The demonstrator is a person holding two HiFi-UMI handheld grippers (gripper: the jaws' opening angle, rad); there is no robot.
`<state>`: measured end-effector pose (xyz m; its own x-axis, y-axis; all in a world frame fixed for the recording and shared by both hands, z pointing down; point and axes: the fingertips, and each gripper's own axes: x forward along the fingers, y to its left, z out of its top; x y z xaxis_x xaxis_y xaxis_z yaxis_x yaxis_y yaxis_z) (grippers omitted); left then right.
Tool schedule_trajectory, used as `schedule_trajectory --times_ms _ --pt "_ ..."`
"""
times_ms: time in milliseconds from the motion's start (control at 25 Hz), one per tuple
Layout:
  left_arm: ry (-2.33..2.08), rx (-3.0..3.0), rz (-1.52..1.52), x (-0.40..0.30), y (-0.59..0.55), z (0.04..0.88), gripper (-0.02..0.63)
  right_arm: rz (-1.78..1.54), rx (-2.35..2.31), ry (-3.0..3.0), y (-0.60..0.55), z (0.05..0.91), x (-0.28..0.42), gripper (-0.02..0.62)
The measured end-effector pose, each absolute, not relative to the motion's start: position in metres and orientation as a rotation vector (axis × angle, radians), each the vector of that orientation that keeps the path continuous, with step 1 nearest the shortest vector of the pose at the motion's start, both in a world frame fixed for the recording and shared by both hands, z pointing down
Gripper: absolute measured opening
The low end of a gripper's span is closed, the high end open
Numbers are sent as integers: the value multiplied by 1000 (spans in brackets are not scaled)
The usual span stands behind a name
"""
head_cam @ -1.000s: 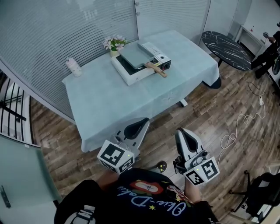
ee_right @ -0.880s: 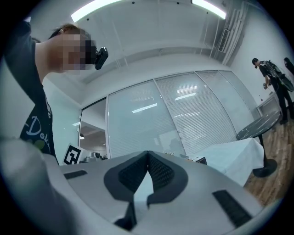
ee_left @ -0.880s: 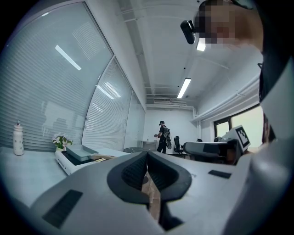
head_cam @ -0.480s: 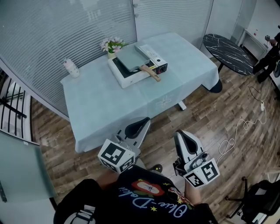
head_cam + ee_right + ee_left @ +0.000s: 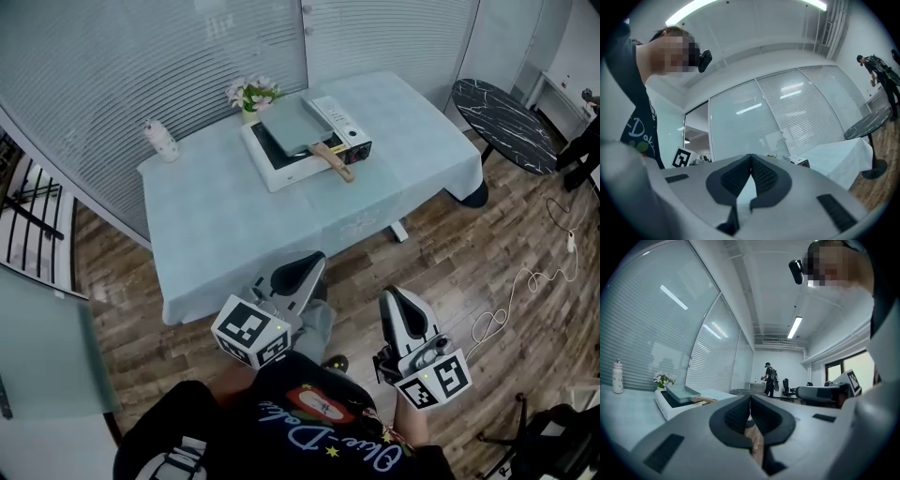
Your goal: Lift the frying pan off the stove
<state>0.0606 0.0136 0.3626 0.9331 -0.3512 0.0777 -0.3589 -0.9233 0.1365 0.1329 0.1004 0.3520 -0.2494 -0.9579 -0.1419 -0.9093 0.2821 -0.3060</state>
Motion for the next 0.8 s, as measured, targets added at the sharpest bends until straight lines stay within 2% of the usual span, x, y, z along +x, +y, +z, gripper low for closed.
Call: schedule_trajectory --times_ms 800 --pt "-513 2828 39 122 -118 395 6 -324 -1696 2383 -35 362 185 1"
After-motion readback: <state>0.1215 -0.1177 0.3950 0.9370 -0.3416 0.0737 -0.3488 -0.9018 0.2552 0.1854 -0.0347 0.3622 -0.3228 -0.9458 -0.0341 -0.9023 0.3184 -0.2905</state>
